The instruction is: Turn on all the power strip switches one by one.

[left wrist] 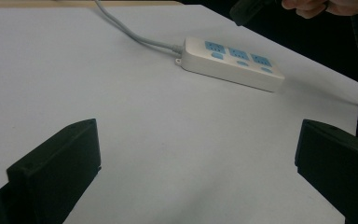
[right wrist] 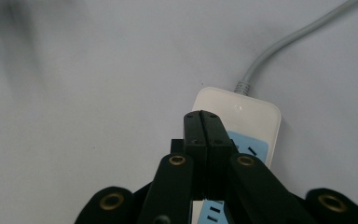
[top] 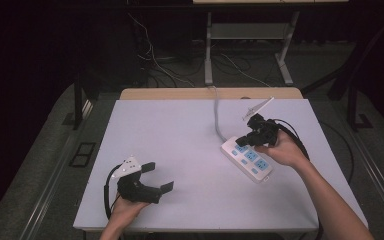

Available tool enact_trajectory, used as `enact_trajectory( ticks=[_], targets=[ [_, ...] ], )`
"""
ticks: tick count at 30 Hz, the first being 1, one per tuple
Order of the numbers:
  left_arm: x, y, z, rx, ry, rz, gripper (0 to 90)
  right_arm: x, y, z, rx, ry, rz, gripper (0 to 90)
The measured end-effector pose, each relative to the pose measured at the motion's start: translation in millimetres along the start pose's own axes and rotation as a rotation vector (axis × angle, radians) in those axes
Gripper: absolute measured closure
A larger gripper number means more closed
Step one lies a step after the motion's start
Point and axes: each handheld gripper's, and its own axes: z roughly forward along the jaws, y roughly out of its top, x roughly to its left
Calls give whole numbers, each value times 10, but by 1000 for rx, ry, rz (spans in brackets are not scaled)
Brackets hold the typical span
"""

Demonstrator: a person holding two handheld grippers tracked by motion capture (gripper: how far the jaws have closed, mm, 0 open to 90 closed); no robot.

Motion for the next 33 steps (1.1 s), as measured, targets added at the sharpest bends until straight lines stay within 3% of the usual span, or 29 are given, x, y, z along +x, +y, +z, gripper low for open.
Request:
enact_trajectory(
  ticks=[17, 33],
  targets=[
    [8, 1, -6, -4, 0, -3, 0, -89, 67, 151, 7, 20, 22, 900],
    [12, 3, -15, -5, -1, -1, 0, -119, 51, 344, 76, 42, 16, 900]
  ],
)
